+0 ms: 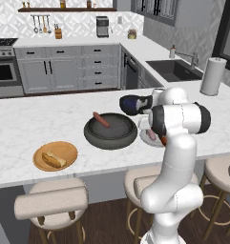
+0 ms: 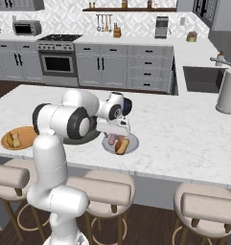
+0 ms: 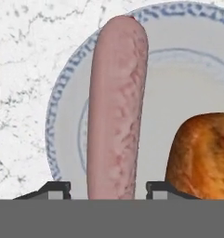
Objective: Place one bun and one sausage from the bowl on each plate.
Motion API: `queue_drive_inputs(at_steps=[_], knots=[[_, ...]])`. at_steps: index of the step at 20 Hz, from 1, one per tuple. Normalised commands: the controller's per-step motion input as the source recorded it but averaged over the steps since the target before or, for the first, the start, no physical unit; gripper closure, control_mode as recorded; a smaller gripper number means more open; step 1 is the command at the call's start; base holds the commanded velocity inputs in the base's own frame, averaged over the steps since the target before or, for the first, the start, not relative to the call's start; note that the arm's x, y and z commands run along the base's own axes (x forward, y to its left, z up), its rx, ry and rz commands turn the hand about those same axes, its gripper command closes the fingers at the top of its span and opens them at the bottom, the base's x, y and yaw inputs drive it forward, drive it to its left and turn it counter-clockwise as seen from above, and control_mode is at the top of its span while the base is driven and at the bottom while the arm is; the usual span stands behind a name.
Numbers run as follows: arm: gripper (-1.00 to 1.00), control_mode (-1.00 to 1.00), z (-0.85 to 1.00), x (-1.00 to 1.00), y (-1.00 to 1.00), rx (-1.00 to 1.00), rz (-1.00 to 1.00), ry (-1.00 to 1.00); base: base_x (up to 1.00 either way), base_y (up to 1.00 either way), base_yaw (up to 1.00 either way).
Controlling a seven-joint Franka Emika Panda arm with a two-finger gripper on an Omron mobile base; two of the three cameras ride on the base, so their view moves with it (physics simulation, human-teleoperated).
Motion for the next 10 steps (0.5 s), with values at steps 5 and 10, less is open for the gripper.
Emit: queue_drive_inputs(at_steps=[5, 10], knots=[[-1.0, -1.0, 0.21, 0.0, 0.07, 0.0, -0.01, -0.09, 0.0, 0.0, 0.0], [-1.0, -1.0, 0.8, 0.0, 0.58, 0.0, 0.29, -0.18, 0.0, 0.0, 0.0]])
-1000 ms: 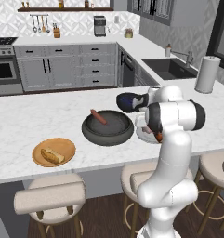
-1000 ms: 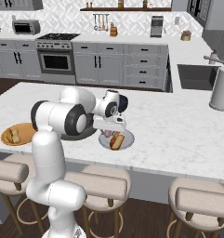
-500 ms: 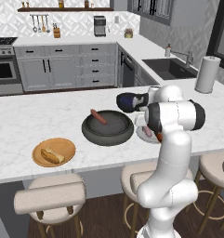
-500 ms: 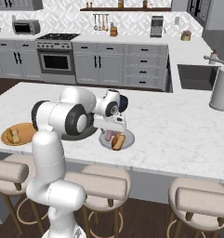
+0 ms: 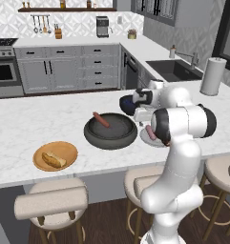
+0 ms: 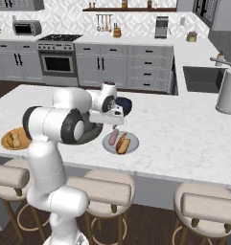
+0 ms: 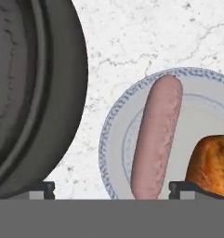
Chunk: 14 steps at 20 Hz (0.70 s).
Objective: Place one bun and one sausage from the bowl on each plate.
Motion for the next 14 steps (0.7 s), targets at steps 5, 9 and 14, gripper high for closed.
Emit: queue_drive_inputs(at_steps=[5, 9, 14], knots=[[-1.0, -1.0, 0.8, 0.08, 0.82, 0.0, 0.31, -0.09, 0.0, 0.0, 0.0], [-1.0, -1.0, 0.5, 0.48, 0.9, 0.02, 0.4, 0.03, 0.0, 0.0, 0.0], [-1.0, -1.0, -0.27, 0.43, 0.92, -0.01, 0.41, 0.18, 0.0, 0.0, 0.0]])
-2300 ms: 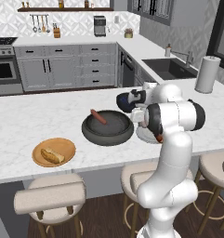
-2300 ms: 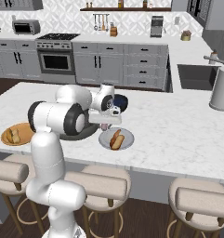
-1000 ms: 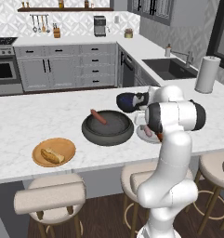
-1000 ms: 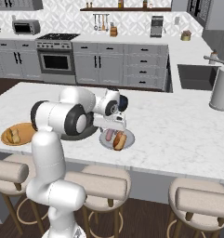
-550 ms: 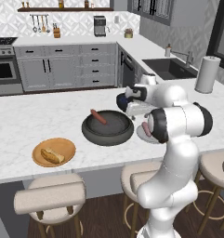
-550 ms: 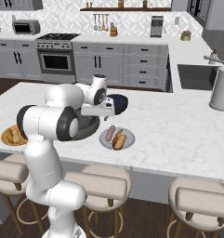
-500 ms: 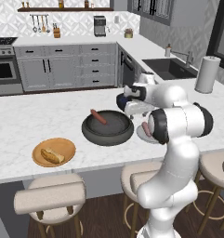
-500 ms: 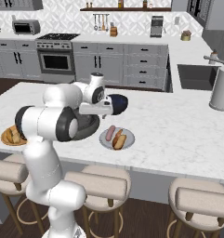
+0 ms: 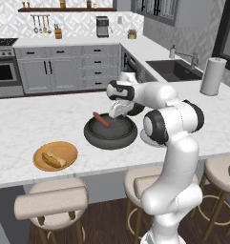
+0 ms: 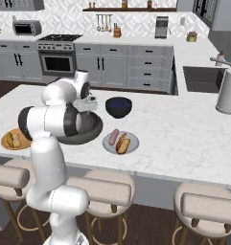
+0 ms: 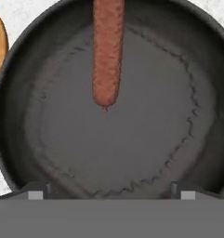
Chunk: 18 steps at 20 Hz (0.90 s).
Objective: Place one bun and one sausage from the bowl on each plate.
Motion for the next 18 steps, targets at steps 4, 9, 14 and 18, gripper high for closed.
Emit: queue_drive_inputs(at_steps=[4, 9, 14, 18], knots=[[-1.0, -1.0, -0.34, 0.13, 0.75, 0.0, 0.22, 0.08, 0.0, 0.0, 0.0], [-1.0, -1.0, -0.28, 0.34, 0.28, 0.0, 0.03, 0.02, 0.0, 0.0, 0.0], [-1.0, -1.0, -0.45, 0.44, 0.03, 0.0, 0.0, 0.0, 0.0, 0.0, 0.0], [-1.0, -1.0, -0.21, 0.34, 0.14, 0.0, 0.0, 0.0, 0.0, 0.0, 0.0]])
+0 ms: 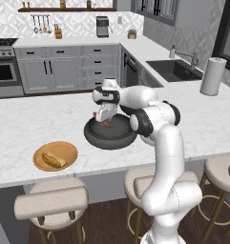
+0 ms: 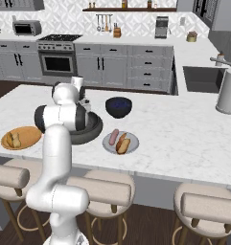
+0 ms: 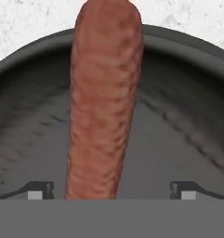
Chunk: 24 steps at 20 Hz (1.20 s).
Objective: Place one bun and one sausage from the bowl on each plate.
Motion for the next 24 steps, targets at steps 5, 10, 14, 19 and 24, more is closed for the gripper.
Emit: queue_drive_inputs(at_steps=[5, 10, 14, 19, 24], knots=[[-1.0, -1.0, -0.29, 0.0, 0.15, 0.0, 0.0, 0.0, 0.0, 0.0, 0.0], [1.0, -1.0, -0.05, 0.04, 0.01, 0.0, 0.0, 0.02, 0.0, 0.0, 0.0], [1.0, -1.0, -0.06, 0.0, 0.01, 0.0, 0.0, 0.0, 0.0, 0.0, 0.0], [1.0, -1.0, 0.11, -0.15, 0.16, 0.0, 0.0, -0.06, 0.0, 0.0, 0.0], [1.0, -1.0, 0.63, -1.0, 0.7, 0.0, 0.06, -0.1, 0.0, 0.0, 0.0]])
